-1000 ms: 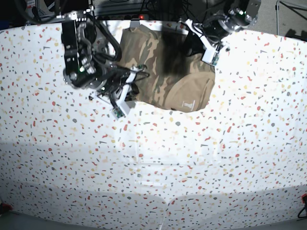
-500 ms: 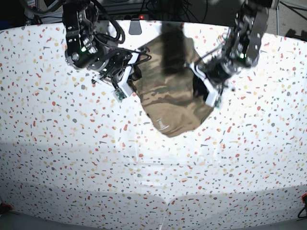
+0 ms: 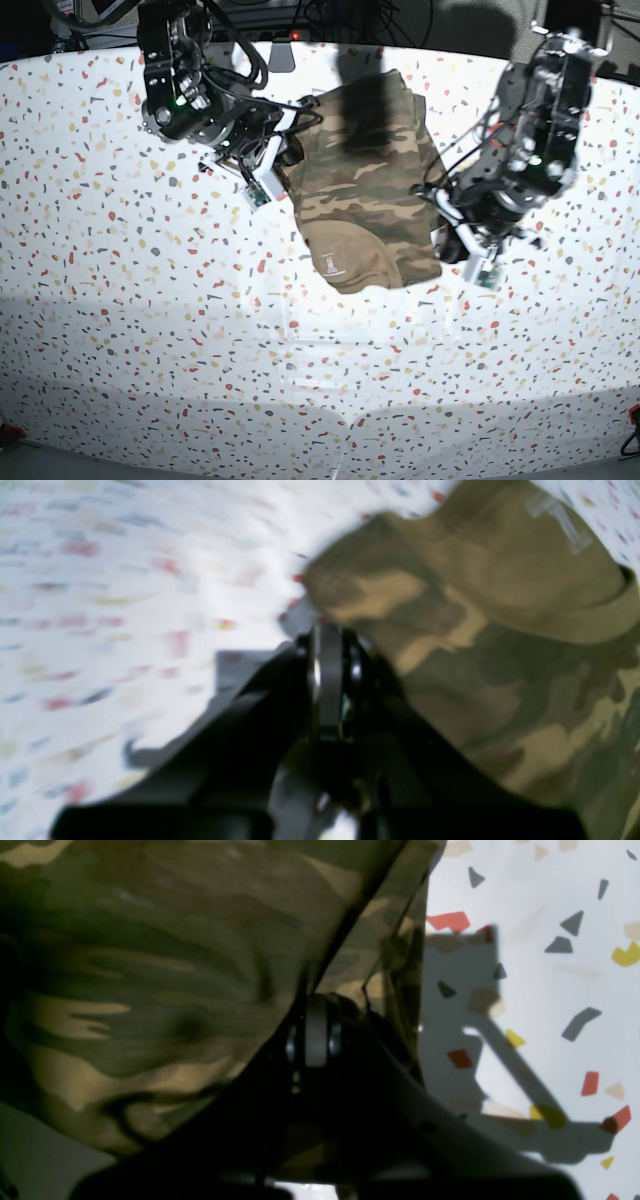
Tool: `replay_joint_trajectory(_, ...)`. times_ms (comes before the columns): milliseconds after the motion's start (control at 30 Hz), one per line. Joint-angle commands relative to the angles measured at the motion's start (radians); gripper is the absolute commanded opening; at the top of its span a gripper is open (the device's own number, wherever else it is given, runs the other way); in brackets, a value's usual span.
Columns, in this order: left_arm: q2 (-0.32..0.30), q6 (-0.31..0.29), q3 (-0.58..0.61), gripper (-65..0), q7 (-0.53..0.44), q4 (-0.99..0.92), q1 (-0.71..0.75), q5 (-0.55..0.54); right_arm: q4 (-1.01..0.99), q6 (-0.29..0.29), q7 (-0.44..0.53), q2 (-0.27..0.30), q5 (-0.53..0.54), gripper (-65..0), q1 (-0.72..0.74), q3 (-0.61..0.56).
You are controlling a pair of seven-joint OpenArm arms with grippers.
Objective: Fold the T-shirt properly
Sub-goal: 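Release the folded shirt and raise both grippers away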
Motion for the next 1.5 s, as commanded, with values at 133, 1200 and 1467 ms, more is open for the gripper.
replay_joint_trajectory(133,-0.037,0.072,-0.006,-62.4,-0.023,0.18,0.107,0.082,0.017,0.005,0.014,0.0,0.006,-65.0,0.007,0.0)
replay_joint_trajectory(1200,0.024,0.02,-0.006,-62.4,-0.275,0.16,0.51,0.06,0.029,0.005,0.0,-0.235,-0.075,-65.0,-0.04,-0.042)
replay_joint_trajectory(1467,0.024,0.02,-0.033,-62.4,-0.307,0.085,0.48,0.059,0.179,0.005,0.0,-0.232,-0.141,-65.0,-0.045,0.029)
